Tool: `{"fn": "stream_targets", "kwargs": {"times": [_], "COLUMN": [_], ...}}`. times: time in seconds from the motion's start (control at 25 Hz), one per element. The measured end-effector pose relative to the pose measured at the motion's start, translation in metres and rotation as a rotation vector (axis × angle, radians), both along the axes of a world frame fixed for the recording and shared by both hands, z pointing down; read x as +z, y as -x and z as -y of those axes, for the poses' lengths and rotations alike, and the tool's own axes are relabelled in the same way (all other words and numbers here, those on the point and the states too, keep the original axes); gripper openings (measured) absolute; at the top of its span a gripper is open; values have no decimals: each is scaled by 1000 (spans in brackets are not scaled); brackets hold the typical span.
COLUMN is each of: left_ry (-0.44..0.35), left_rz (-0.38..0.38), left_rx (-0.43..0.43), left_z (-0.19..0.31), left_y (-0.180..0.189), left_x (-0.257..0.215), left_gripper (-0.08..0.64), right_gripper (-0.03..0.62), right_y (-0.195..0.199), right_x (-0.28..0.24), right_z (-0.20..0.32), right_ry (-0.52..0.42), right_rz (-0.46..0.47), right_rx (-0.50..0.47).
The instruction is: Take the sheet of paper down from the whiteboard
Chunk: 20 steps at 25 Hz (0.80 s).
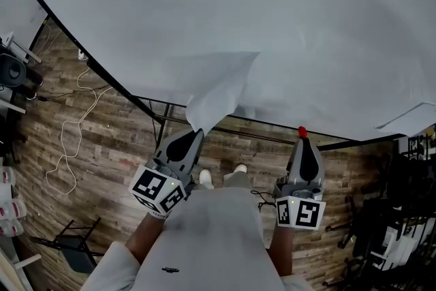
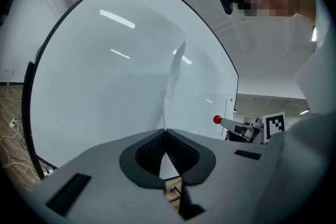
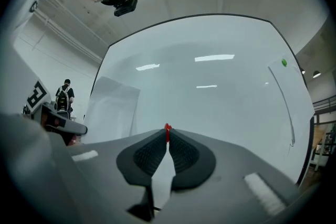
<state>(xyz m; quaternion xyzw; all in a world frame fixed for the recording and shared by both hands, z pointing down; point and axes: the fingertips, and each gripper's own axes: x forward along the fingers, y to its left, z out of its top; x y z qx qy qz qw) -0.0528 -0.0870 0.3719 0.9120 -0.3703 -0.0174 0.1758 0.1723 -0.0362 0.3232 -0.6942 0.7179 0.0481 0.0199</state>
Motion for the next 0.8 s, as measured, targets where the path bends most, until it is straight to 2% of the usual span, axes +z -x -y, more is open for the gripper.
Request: {"fn": "stream_targets", "kwargs": {"times": [0.4, 0.8], "left_ry": [-47, -69], "left_rz": [12, 15], "left_rx": [-79, -91], "left_z": [8, 9], "left_y": [25, 28], "left_x": [-14, -22], "left_gripper": [6, 6], "right_gripper": [23, 23], "right_y": [17, 20], "right_x": [4, 0], "right_z": [4, 6], "right_ry": [1, -9], "right_rz": [-4, -8], "right_rx": [-34, -43]}}
